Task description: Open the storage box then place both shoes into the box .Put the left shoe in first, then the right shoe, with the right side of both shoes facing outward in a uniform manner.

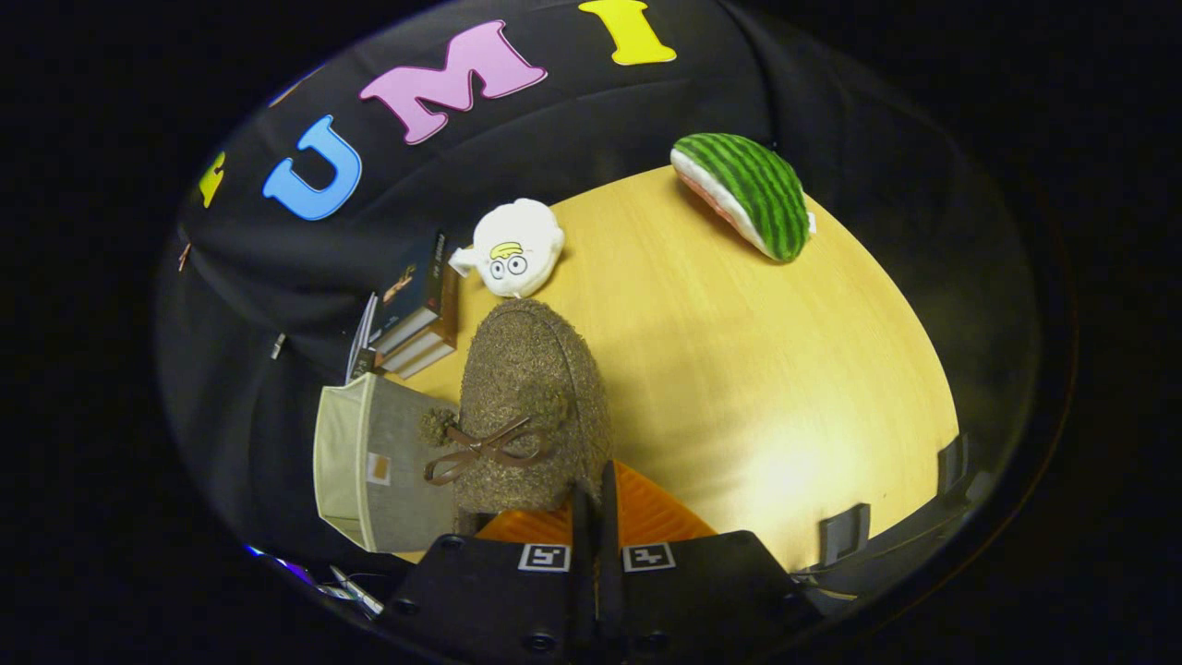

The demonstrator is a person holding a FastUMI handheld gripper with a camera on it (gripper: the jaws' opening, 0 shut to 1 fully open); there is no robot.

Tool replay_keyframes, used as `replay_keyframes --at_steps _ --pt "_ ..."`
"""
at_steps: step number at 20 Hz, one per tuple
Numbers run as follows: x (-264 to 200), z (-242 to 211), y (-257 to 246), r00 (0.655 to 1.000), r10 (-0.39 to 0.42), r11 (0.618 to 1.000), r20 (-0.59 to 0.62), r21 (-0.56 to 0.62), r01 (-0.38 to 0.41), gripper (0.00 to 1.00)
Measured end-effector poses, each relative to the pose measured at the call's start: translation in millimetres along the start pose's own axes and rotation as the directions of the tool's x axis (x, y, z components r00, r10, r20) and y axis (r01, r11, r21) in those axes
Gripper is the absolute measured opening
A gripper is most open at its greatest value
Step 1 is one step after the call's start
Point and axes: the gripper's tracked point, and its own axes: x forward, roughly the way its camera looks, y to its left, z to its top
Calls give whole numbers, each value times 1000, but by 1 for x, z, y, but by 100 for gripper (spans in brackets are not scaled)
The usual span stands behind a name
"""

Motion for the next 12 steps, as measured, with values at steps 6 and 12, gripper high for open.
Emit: replay_keyframes --at_steps 6,12 --pt "-17 -4 112 990 138 989 38 44 -139 6" --pt "-2 -27 202 978 207 978 -5 15 -207 6"
